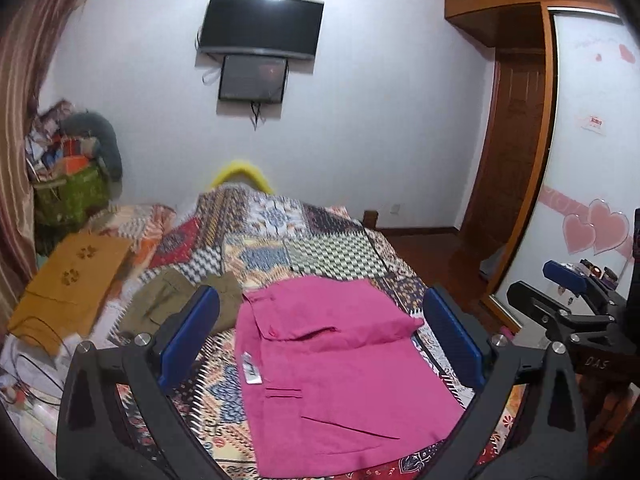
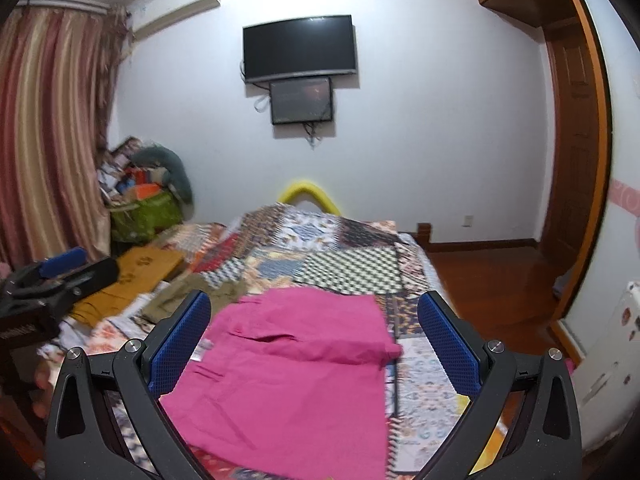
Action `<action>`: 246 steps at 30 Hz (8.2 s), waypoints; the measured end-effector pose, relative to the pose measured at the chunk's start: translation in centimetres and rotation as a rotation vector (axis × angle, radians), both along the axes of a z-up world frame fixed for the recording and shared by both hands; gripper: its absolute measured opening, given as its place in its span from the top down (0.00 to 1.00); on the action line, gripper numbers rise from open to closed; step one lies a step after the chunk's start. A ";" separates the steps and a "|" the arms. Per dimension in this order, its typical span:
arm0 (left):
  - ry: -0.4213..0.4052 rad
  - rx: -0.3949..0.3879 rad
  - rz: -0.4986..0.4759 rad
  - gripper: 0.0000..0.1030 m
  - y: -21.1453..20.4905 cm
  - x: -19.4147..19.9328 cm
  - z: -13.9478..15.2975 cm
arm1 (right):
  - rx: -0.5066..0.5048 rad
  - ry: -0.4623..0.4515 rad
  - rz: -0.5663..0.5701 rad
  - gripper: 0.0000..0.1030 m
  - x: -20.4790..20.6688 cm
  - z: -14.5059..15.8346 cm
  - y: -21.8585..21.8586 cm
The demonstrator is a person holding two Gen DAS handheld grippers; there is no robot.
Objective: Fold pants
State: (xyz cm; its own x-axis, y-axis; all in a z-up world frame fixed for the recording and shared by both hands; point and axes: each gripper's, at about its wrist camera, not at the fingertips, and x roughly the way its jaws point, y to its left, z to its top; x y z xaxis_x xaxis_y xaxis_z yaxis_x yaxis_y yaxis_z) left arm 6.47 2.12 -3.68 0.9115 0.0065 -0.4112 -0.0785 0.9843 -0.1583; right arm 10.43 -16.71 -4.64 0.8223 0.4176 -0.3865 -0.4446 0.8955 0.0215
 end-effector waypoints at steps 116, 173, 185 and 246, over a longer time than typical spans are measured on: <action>0.619 -0.081 -0.125 0.53 9.7 24.8 -20.6 | -0.088 0.579 0.015 0.59 22.0 -16.7 -1.9; 0.605 -0.039 -0.207 0.95 8.3 25.2 -21.5 | -0.250 0.501 0.117 0.93 23.5 -19.0 1.1; 0.594 0.016 -0.173 0.96 9.5 25.0 -21.8 | -0.325 0.463 0.062 0.97 24.4 -19.5 0.7; 0.653 0.044 -0.166 0.81 13.5 34.9 -24.7 | -0.262 0.532 0.145 0.59 37.0 -19.4 5.9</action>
State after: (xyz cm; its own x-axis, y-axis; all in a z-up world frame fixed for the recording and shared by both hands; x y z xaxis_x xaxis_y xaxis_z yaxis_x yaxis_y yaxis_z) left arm 41.39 15.57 -28.37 0.4667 -0.0824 -0.8806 0.0082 0.9960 -0.0889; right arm 47.47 -10.84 -24.09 0.4302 0.3460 -0.8338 -0.5508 0.8324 0.0612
